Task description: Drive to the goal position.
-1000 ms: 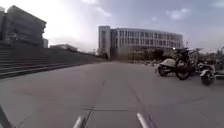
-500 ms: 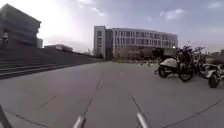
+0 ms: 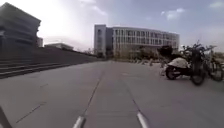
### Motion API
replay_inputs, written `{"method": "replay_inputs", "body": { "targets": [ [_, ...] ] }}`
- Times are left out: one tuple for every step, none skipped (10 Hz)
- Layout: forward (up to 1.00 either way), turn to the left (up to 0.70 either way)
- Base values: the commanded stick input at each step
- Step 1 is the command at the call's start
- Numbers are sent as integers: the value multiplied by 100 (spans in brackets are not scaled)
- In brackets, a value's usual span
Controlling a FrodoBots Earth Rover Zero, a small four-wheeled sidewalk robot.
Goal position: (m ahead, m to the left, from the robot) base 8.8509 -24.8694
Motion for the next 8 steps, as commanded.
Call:
{"method": "replay_inputs", "body": {
  "targets": [
    [100,0],
    [100,0],
    [100,0],
    [100,0],
    [100,0],
    [100,0],
    [100,0],
    [100,0]
  ]
}}
